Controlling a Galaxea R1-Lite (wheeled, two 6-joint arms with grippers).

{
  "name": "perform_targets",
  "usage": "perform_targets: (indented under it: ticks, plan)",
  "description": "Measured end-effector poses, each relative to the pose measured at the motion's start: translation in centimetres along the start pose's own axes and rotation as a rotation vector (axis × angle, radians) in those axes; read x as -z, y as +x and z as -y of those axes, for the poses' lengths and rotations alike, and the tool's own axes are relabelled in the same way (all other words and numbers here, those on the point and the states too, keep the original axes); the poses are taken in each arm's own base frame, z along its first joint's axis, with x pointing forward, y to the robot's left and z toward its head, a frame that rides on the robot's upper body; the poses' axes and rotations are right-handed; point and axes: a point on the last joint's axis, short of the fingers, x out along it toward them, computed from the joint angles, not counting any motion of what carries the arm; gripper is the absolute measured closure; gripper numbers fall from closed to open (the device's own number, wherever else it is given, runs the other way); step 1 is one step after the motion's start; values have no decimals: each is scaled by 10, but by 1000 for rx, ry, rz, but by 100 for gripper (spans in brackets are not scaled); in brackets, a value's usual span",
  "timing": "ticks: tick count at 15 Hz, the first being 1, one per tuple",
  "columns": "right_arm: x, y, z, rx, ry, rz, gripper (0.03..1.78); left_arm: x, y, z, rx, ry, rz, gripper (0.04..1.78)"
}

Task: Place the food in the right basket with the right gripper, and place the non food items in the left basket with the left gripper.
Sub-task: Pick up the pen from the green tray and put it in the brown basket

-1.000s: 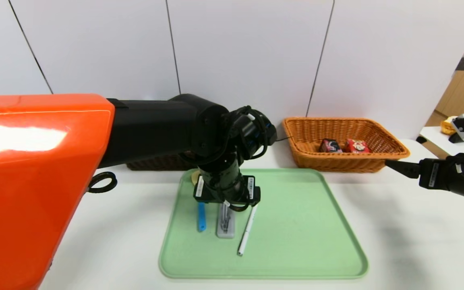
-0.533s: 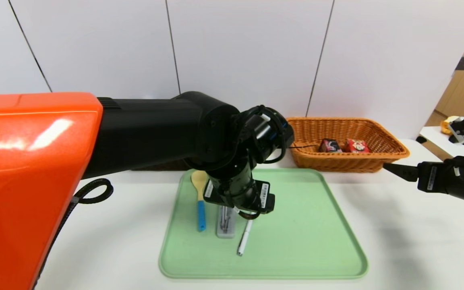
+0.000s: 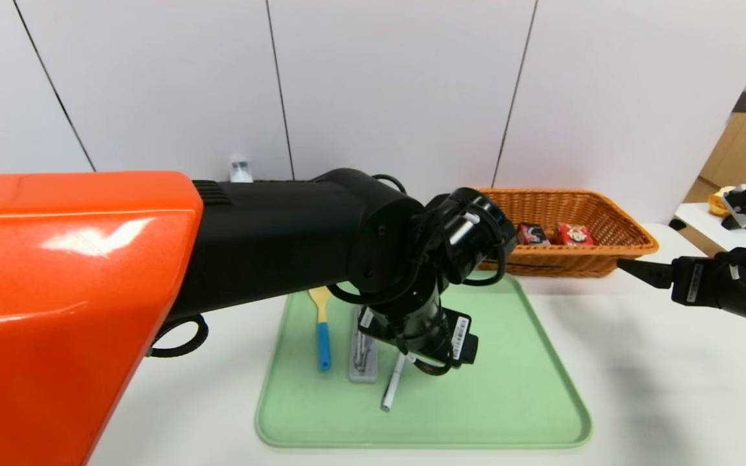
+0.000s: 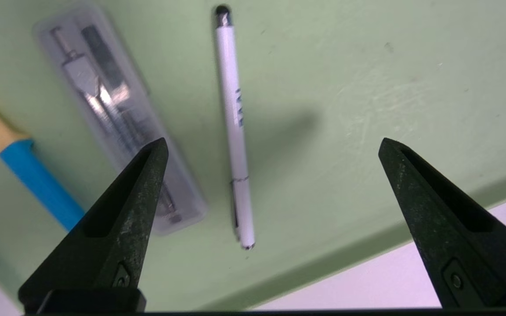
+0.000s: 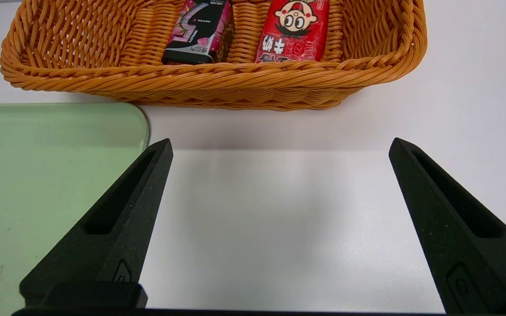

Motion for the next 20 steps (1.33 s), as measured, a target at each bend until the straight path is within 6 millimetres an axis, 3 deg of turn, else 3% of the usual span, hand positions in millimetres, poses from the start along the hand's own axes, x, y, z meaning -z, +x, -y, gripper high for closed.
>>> perform_targets:
  ticks: [9,20]
  plan:
    - [6,0,-1,-6,15,-20,11,-2,27,6,0,35,8,13]
    - [17,-1,-2,-18,17,-58,11,-2,35,-5,-34,8,-34,13]
